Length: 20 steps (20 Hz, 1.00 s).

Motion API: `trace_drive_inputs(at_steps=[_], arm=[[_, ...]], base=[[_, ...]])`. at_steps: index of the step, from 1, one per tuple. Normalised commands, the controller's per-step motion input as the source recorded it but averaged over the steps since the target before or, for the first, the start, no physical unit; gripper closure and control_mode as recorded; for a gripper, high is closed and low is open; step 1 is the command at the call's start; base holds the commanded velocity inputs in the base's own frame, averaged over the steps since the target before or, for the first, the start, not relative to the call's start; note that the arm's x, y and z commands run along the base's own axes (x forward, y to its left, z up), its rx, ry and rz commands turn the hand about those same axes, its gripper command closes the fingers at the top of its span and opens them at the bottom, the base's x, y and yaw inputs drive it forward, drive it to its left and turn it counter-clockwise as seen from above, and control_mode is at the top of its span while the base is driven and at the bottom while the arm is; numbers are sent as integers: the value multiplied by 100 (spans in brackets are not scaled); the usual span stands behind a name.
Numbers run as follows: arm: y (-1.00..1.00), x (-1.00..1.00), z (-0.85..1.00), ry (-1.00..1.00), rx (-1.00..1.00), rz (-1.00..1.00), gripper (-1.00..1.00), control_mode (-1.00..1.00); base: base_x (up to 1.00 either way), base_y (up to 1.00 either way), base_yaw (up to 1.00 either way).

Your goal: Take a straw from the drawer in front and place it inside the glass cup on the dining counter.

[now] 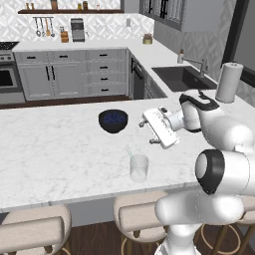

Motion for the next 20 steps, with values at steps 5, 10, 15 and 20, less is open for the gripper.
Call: trace_drive_inputs(at_steps=[5,10,15,20], arm=[[-8,-34,65,-12,-3,-2,-100,-100],[-7,-34,45,-13,-5,-1,-100,-100],[-4,-38,16,-10,-6,-2,-100,-100],[0,-14,-6,0,-4,-1,-100,-100]], base=[[0,0,0],[0,0,0],[0,0,0],[0,0,0]])
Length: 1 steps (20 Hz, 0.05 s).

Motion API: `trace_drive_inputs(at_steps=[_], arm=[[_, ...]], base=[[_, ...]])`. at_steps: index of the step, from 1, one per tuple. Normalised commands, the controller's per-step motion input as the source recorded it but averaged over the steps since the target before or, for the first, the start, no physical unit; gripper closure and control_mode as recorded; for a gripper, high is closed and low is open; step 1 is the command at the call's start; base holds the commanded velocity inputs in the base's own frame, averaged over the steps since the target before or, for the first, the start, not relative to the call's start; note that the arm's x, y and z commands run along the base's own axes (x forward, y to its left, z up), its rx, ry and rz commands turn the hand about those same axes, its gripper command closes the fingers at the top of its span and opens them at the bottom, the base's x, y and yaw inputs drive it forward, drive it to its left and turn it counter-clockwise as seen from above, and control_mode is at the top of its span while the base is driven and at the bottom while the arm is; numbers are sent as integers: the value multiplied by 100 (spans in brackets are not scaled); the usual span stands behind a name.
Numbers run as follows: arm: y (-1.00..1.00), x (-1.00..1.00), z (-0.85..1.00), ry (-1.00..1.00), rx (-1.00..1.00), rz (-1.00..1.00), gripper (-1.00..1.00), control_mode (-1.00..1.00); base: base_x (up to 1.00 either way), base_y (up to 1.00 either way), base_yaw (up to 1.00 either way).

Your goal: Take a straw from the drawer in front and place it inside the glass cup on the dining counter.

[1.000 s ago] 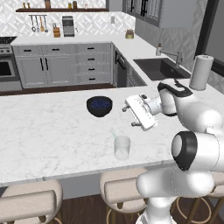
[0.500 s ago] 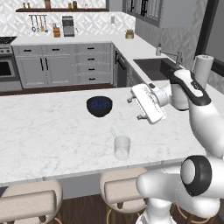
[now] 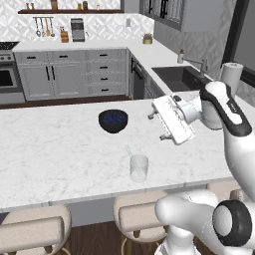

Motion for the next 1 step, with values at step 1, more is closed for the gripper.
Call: trace_drive_inputs(at_steps=[1], arm=[[0,-15,-5,0,-1,0,-100,-100]], base=[[0,0,0]])
